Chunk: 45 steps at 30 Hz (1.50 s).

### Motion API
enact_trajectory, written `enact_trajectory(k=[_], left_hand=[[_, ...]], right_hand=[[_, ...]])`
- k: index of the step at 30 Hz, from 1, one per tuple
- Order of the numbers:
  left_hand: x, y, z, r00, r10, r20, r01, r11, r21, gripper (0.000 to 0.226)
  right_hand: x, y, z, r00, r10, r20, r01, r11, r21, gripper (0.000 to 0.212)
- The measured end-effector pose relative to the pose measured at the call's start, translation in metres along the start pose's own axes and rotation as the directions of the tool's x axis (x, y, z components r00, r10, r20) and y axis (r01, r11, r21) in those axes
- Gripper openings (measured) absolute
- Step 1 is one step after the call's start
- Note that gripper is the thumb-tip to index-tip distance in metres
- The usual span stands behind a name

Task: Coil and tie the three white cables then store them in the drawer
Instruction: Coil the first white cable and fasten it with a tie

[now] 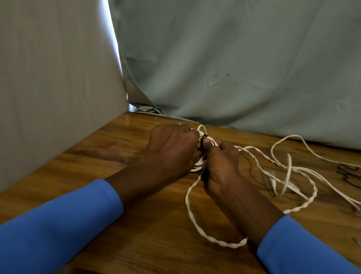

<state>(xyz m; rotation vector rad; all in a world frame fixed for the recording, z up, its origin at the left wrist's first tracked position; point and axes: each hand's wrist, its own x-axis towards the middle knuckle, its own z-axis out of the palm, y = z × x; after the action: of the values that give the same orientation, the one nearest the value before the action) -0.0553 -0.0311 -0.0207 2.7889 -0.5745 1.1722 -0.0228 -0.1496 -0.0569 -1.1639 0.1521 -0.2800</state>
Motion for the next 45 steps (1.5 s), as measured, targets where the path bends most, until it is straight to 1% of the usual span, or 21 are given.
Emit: enact_trajectory(k=[3,6,8,10,13,17,20,22,23,25,26,28,31,34,36,39,41,42,43,44,45], left_hand=[[0.000,0.004,-0.002,1.000,0.019,-0.019,-0.018,0.999,0.047,0.026],[0.001,-0.003,-0.004,0.996,0.040,-0.075,-0.039,0.999,0.021,0.025],[0.001,-0.008,-0.008,0.993,0.048,-0.104,-0.052,0.998,-0.036,0.020],[0.001,-0.012,-0.009,0.992,0.068,-0.106,-0.074,0.996,-0.055,0.020],[0.003,-0.023,-0.006,0.988,0.080,-0.132,-0.102,0.980,-0.171,0.018],[0.007,-0.050,0.002,0.992,-0.008,-0.127,-0.057,0.867,-0.495,0.008],[0.007,-0.060,0.007,0.998,-0.063,-0.011,0.039,0.735,-0.677,0.004],[0.006,-0.064,0.009,0.994,-0.066,0.084,0.107,0.629,-0.770,0.003],[0.006,-0.066,0.010,0.991,-0.062,0.122,0.135,0.583,-0.801,0.003],[0.006,-0.071,0.010,0.980,-0.046,0.194,0.190,0.507,-0.841,0.007],[0.005,-0.072,0.010,0.971,-0.039,0.234,0.224,0.474,-0.851,0.010],[0.001,-0.073,0.010,0.954,-0.029,0.298,0.279,0.444,-0.851,0.013],[-0.003,-0.070,0.010,0.943,-0.032,0.330,0.309,0.446,-0.840,0.005],[-0.005,-0.069,0.009,0.937,-0.058,0.343,0.336,0.406,-0.850,0.012],[-0.006,-0.067,0.009,0.941,-0.039,0.335,0.322,0.400,-0.858,0.010],[-0.010,-0.060,0.011,0.947,-0.042,0.319,0.312,0.361,-0.879,0.009],[-0.011,-0.055,0.013,0.949,-0.080,0.305,0.313,0.351,-0.883,0.009],[-0.012,-0.052,0.015,0.950,-0.103,0.294,0.311,0.363,-0.878,0.009],[-0.012,-0.050,0.016,0.951,-0.121,0.285,0.310,0.382,-0.871,0.009],[-0.013,-0.046,0.017,0.953,-0.127,0.275,0.303,0.406,-0.862,0.010],[-0.014,-0.044,0.019,0.959,-0.119,0.257,0.283,0.437,-0.854,0.011]], right_hand=[[-0.003,0.001,0.001,0.998,-0.061,-0.011,0.061,0.997,-0.040,0.006],[-0.009,0.000,0.003,0.976,-0.216,0.043,0.220,0.964,-0.153,0.006],[-0.013,-0.003,0.002,0.921,-0.374,0.108,0.389,0.874,-0.291,0.009],[-0.016,-0.007,0.001,0.837,-0.514,0.189,0.542,0.727,-0.422,0.007],[-0.014,-0.011,-0.004,0.750,-0.603,0.273,0.649,0.589,-0.481,0.007],[-0.006,-0.015,-0.012,0.732,-0.532,0.425,0.681,0.578,-0.449,0.003],[-0.004,-0.020,-0.015,0.713,-0.479,0.512,0.694,0.584,-0.421,0.010],[-0.005,-0.023,-0.016,0.712,-0.456,0.533,0.698,0.537,-0.474,0.012],[-0.005,-0.023,-0.017,0.706,-0.456,0.541,0.708,0.480,-0.519,0.013],[-0.007,-0.024,-0.020,0.704,-0.443,0.555,0.707,0.359,-0.610,0.015],[-0.009,-0.025,-0.020,0.712,-0.428,0.557,0.696,0.327,-0.639,0.016],[-0.011,-0.028,-0.021,0.715,-0.405,0.570,0.694,0.307,-0.652,0.016],[-0.018,-0.030,-0.020,0.698,-0.387,0.602,0.714,0.314,-0.626,0.018],[-0.020,-0.030,-0.021,0.690,-0.400,0.603,0.721,0.309,-0.620,0.022],[-0.017,-0.028,-0.021,0.634,-0.442,0.635,0.765,0.236,-0.599,0.025],[-0.015,-0.024,-0.019,0.530,-0.546,0.649,0.801,0.071,-0.595,0.023],[-0.014,-0.024,-0.019,0.531,-0.601,0.597,0.716,-0.059,-0.696,0.029],[-0.013,-0.024,-0.020,0.584,-0.599,0.548,0.654,-0.053,-0.755,0.035],[-0.014,-0.024,-0.020,0.688,-0.552,0.471,0.594,0.056,-0.802,0.040],[-0.016,-0.025,-0.019,0.815,-0.454,0.360,0.512,0.273,-0.815,0.040],[-0.021,-0.029,-0.017,0.924,-0.287,0.251,0.374,0.560,-0.739,0.036]])
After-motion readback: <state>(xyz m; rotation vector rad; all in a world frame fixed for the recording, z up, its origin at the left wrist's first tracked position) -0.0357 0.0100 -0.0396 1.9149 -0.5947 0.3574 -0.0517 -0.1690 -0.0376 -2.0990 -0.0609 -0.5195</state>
